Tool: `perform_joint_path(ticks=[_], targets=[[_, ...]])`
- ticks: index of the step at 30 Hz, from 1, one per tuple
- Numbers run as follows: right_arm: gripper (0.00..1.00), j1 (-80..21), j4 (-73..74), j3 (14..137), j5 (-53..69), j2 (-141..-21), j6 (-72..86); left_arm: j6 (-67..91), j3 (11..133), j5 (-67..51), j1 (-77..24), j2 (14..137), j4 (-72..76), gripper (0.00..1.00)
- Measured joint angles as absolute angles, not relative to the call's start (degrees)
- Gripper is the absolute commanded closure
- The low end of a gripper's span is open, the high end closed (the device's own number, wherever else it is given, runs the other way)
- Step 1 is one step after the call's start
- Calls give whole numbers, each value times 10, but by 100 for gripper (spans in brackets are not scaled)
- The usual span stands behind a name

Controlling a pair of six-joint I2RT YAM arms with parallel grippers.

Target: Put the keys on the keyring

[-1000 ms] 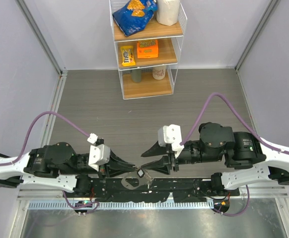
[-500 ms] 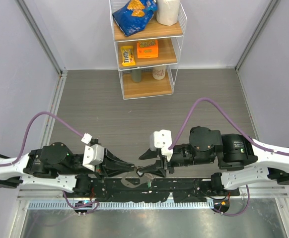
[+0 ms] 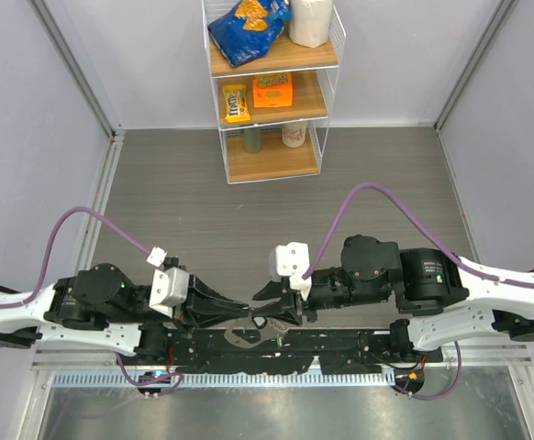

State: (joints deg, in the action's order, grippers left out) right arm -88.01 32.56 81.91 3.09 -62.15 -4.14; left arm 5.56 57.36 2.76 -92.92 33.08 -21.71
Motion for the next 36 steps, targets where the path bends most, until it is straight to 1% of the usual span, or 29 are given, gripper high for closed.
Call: perform_joint_path(ticks=[1, 2, 3, 4, 5, 10, 12, 13, 15, 19, 21, 36], targets=[[73, -880, 326, 819, 31, -622, -42, 56, 572, 27, -929, 331, -215, 100], [79, -880, 326, 819, 31, -622, -42, 55, 571, 26, -929, 331, -213, 100], [83, -880, 326, 819, 31, -622, -42, 55, 569, 24, -929, 331, -210, 100], [92, -880, 326, 819, 33, -623, -43, 55, 567, 23, -929, 329, -206, 100], [94, -880, 326, 819, 36, -623, -42, 54, 564, 23, -929, 328, -202, 100], [95, -881, 318, 818, 41, -623, -42, 48, 548, 19, -929, 312, -178, 100], [94, -881, 312, 817, 41, -622, -42, 43, 544, 18, -929, 308, -170, 100], [88, -881, 310, 816, 41, -621, -42, 41, 542, 17, -929, 306, -165, 100], [79, -881, 307, 812, 41, -618, -41, 39, 541, 17, -929, 306, -159, 100], [78, -881, 309, 801, 41, -607, -41, 37, 541, 13, -929, 306, -143, 100], [73, -881, 309, 797, 41, -603, -41, 37, 541, 13, -929, 307, -135, 100], [69, -880, 309, 785, 41, -588, -39, 36, 541, 12, -929, 319, -121, 100]])
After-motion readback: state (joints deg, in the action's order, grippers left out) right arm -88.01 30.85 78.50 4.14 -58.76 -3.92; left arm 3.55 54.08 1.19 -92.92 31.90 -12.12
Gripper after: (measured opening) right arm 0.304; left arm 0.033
